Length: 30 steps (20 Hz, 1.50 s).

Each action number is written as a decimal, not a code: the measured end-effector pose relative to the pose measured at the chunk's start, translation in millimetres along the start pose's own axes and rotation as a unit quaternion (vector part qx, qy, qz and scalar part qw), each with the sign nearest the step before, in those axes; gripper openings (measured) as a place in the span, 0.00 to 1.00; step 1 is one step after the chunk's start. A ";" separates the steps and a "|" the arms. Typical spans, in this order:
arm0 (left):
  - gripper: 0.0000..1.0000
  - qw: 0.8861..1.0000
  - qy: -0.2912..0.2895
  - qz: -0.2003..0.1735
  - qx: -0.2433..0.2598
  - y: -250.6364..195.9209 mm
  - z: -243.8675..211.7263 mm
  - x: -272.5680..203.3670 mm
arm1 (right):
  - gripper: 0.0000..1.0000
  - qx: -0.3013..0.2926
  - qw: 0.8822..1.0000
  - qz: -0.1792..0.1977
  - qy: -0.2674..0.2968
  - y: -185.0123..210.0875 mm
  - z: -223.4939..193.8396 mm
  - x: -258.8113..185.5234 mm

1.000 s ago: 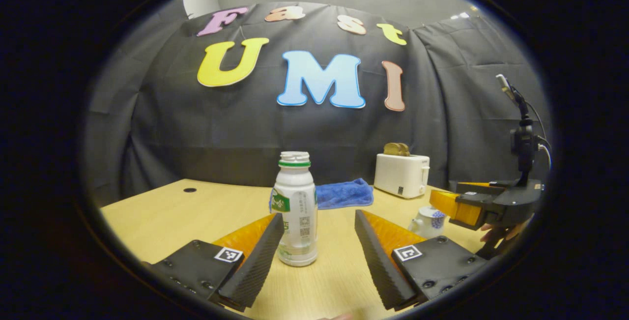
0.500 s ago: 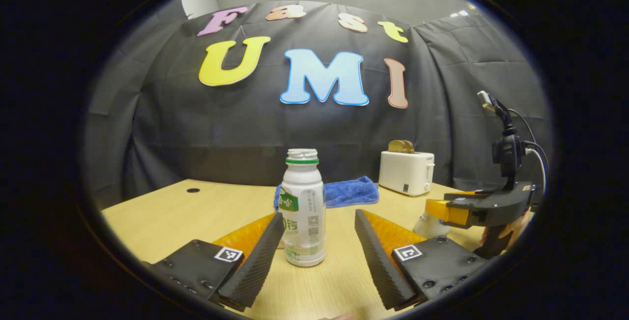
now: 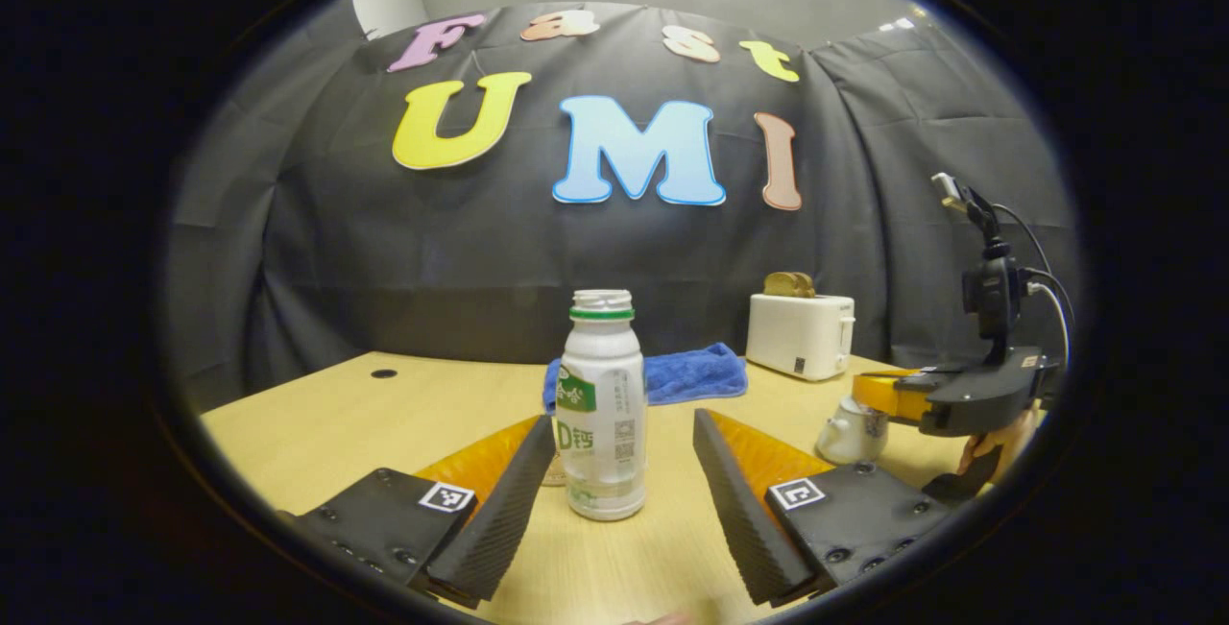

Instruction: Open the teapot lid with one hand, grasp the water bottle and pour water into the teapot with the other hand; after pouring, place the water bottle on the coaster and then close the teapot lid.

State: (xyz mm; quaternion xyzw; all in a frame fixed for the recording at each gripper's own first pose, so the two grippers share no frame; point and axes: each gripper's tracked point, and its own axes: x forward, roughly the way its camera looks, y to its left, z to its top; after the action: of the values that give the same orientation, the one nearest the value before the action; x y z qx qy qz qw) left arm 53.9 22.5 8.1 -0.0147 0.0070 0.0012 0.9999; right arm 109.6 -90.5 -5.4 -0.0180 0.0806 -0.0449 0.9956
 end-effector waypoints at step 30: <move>0.76 0.998 0.047 -0.014 0.028 11.5 -27.7 72.4 | 0.02 0.002 0.996 0.037 -0.084 13.3 40.6 -45.5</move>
State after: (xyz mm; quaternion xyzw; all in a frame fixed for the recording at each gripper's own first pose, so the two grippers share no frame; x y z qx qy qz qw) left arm 125.8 33.3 -21.0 0.0132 0.0541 -0.0141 0.9983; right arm 72.6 -72.0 41.3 -0.0172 -0.0029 -0.0062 0.9998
